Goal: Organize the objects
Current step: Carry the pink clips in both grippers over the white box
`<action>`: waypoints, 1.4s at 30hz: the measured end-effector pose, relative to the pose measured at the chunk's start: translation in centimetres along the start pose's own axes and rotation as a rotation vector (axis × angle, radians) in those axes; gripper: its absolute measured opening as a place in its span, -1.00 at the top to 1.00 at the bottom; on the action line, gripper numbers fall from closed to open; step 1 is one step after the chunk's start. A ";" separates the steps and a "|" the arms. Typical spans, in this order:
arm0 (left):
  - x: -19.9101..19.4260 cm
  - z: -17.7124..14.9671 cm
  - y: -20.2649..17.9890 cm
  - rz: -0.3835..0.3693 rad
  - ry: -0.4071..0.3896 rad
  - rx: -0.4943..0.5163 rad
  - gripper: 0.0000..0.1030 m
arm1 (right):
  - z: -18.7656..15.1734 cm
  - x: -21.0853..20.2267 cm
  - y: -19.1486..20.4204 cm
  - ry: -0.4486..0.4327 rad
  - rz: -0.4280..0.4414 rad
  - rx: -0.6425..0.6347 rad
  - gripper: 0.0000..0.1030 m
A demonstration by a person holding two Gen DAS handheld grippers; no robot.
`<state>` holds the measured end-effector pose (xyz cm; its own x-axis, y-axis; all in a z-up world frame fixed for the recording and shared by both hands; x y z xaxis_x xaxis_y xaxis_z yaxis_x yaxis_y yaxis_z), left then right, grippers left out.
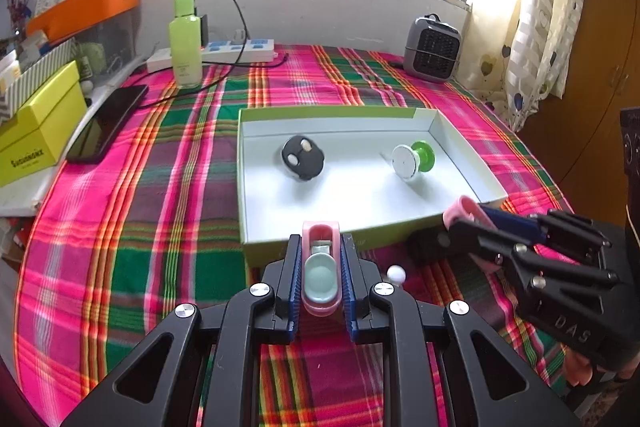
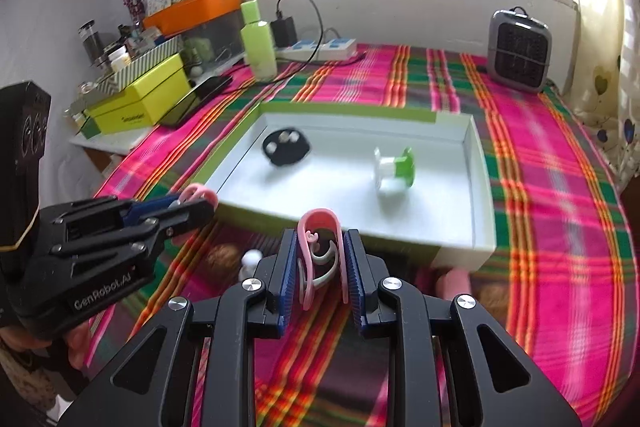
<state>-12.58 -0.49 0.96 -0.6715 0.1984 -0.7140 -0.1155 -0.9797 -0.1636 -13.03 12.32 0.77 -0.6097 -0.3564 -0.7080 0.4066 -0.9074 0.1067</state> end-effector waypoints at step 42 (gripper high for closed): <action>11.1 7.5 -2.4 -0.030 0.103 0.026 0.69 | 6.1 8.7 -9.5 0.074 -0.093 0.075 0.52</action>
<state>-25.24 3.85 -1.52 -0.5885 0.2277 -0.7758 -0.1538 -0.9735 -0.1691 -26.37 16.52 -2.09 -0.5894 -0.2549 -0.7666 0.2970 -0.9508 0.0877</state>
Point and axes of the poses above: each gripper's, at about its wrist camera, not at the fingertips, and x roughly the way its jaws point, y to its left, z to its top, the point moved 5 cm from there along x, roughly the way its jaws point, and after that the axes turned 3 degrees about -x, right-handed, at the moved point
